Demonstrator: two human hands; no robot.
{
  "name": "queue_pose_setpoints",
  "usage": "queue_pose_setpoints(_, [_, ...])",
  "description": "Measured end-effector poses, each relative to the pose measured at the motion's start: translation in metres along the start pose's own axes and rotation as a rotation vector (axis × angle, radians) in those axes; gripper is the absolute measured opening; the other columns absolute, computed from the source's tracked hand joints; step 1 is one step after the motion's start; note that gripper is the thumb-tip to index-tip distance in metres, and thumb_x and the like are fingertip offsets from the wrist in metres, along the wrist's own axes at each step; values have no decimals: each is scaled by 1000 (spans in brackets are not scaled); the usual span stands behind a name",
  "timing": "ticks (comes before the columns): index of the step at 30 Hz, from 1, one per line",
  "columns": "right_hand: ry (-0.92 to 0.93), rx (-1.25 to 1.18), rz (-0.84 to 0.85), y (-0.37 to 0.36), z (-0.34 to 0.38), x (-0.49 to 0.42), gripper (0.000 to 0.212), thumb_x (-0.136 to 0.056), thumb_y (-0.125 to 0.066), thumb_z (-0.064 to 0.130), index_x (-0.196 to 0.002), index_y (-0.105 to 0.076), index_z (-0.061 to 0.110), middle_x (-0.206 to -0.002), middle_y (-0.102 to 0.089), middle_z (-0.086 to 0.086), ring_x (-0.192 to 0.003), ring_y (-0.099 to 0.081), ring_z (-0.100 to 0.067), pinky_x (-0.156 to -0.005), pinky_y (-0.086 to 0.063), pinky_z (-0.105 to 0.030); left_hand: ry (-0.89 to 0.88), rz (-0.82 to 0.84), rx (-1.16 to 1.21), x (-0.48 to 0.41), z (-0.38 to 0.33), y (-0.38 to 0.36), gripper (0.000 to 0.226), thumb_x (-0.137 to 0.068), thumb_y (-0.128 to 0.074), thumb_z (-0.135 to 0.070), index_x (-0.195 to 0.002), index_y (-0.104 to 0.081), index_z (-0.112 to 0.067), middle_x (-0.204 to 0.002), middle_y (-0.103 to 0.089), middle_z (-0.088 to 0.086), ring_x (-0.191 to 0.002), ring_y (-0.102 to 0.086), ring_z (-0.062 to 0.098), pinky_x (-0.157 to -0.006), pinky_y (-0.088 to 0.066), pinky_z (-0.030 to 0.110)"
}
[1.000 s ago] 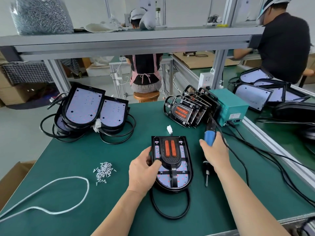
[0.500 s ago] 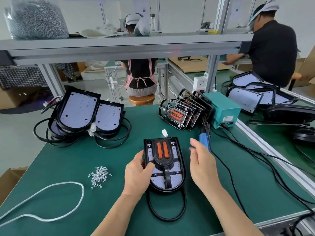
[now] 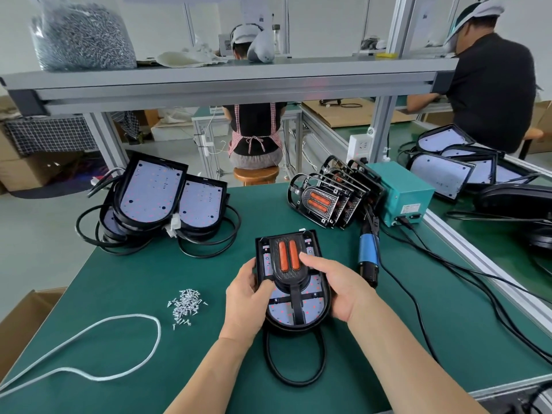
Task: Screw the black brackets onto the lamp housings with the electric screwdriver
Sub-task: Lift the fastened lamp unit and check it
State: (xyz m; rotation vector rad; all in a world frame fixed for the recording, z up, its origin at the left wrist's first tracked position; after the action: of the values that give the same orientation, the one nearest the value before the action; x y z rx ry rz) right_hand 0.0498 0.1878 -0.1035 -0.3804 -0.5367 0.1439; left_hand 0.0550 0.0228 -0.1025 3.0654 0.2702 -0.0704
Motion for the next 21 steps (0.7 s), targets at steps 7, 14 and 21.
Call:
queue_pose_setpoints(7, [105, 181, 36, 1, 9, 2, 38, -85, -74, 2, -122, -69, 2, -110, -75, -18, -104, -73, -36, -92, -58, -47, -53, 21, 94, -1, -4, -3, 35, -88, -65, -17, -123, -66, -18, -107, -76, -7, -102, -71, 10, -84, -54, 19])
queue_pose_setpoints(14, [263, 222, 9, 1, 25, 11, 45, -80, -78, -5, -122, -66, 5, -109, -77, -13, -105, -72, -34, -99, -54, -50, -13, -30, 142, -3, 0, 2, 52, -94, -45, -54, -93, -72, -10, -95, -74, 2, -86, -64, 21, -88, -52, 48])
queue_pose_setpoints(21, [493, 253, 47, 3, 74, 41, 46, -80, -79, -3, -120, -66, 14, -109, -78, -5, -101, -74, -21, -87, -59, -26, 3, -76, 162, -4, 2, 5, 42, -107, -38, -36, -104, -71, -9, -82, -70, 21, -66, -67, 25, -59, -55, 32])
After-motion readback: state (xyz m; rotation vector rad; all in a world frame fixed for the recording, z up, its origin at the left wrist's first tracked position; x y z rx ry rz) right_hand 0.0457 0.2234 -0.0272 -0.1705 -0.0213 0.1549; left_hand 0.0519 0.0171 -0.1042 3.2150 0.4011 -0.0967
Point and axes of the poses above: each hand's wrist, its own x-axis away from the middle knuckle, its own y-axis out of the back of the hand, z = x × y, the point moved 9 cm from there along -x, towards the middle knuckle
